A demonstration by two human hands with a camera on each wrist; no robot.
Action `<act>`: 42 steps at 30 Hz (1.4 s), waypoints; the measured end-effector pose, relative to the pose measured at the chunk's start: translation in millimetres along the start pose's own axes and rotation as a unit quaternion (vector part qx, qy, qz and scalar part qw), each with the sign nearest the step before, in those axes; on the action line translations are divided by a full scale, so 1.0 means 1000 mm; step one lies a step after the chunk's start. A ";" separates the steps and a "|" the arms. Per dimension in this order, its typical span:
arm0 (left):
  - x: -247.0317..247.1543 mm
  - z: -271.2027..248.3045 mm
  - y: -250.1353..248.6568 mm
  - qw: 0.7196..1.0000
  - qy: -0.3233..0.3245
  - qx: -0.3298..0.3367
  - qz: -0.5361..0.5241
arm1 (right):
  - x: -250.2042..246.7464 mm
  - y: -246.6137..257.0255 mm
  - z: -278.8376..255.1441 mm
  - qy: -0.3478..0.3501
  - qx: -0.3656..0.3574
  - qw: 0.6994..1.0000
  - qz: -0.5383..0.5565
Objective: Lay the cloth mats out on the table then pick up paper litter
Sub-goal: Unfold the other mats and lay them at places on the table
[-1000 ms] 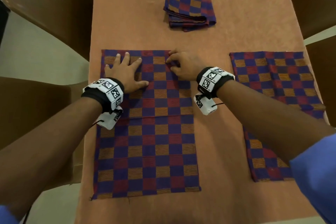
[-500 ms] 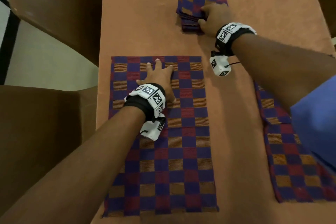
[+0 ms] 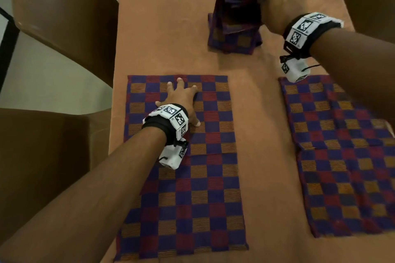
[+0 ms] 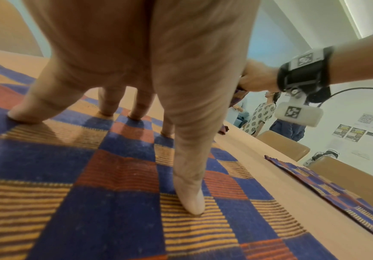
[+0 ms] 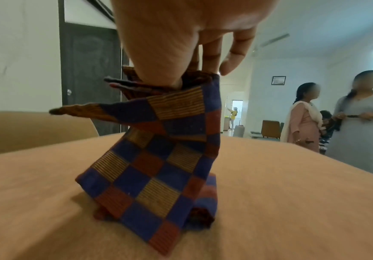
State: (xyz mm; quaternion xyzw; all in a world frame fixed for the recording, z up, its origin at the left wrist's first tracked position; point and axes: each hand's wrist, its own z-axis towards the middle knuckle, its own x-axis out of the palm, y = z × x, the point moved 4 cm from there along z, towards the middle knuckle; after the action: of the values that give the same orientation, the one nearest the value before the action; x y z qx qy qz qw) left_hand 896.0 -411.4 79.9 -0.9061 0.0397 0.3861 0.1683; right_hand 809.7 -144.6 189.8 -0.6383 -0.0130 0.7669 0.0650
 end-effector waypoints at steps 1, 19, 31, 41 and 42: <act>-0.001 -0.001 0.000 1.000 0.001 -0.002 0.000 | -0.010 -0.005 -0.007 0.001 -0.004 1.000 0.020; 0.060 -0.122 -0.206 0.781 0.050 0.121 -0.611 | -0.116 -0.094 -0.279 -0.135 0.074 0.931 0.330; 0.163 -0.197 -0.473 0.769 0.003 0.232 -0.595 | -0.128 -0.333 -0.511 -0.062 0.050 0.919 0.386; 0.293 -0.226 -0.704 0.843 -0.013 0.373 -0.387 | -0.082 -0.491 -0.635 -0.024 0.282 0.711 0.644; 0.306 -0.223 -0.724 0.852 -0.001 0.382 -0.357 | -0.076 -0.510 -0.642 -0.034 0.308 0.720 0.621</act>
State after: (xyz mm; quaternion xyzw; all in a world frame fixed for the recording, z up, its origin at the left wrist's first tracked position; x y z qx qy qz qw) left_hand 1409.4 211.7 204.0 -0.7221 -0.1417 0.2544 0.6276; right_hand 1495.5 312.1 197.7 -0.4217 0.6210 0.6182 -0.2331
